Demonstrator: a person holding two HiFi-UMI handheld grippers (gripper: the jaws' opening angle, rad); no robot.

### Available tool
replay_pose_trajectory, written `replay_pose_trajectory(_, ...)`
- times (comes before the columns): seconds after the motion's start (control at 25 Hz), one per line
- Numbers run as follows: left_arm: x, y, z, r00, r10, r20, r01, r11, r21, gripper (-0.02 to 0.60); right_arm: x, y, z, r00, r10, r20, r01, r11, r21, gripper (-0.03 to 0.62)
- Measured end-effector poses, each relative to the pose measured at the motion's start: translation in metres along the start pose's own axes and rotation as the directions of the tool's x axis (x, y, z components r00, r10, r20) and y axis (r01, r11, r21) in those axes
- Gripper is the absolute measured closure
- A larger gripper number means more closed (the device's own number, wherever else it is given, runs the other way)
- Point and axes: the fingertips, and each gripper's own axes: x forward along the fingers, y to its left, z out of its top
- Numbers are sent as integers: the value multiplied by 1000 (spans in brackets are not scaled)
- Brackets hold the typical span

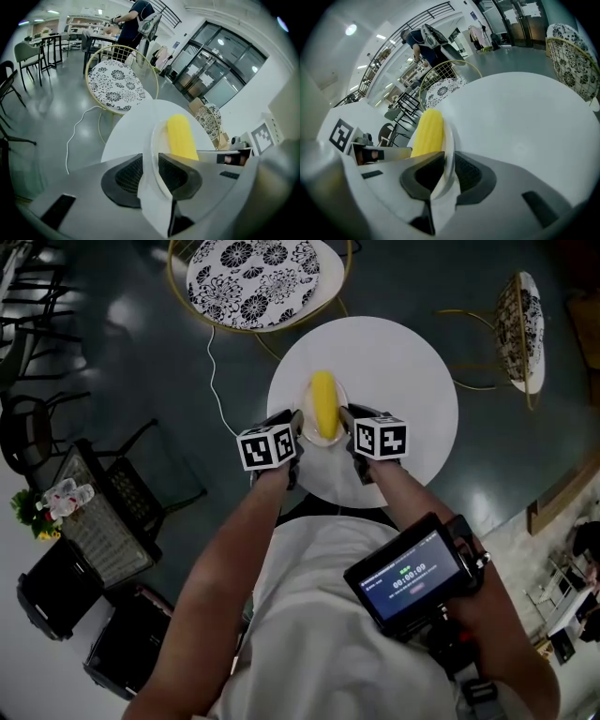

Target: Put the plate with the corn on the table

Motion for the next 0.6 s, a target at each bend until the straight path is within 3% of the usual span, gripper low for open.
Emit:
replay_pose_trajectory(0.24,-10,4,-3,1000,-1,19,1,1000,-2,497,-10,-5,7,998,-27,57,26,999,27,546)
replay_pose_trajectory(0.6,-10,-5,-4,1000,-6,30,5,1000,12,497,-18,-11,9,998,-18,66,17,1000,16,546)
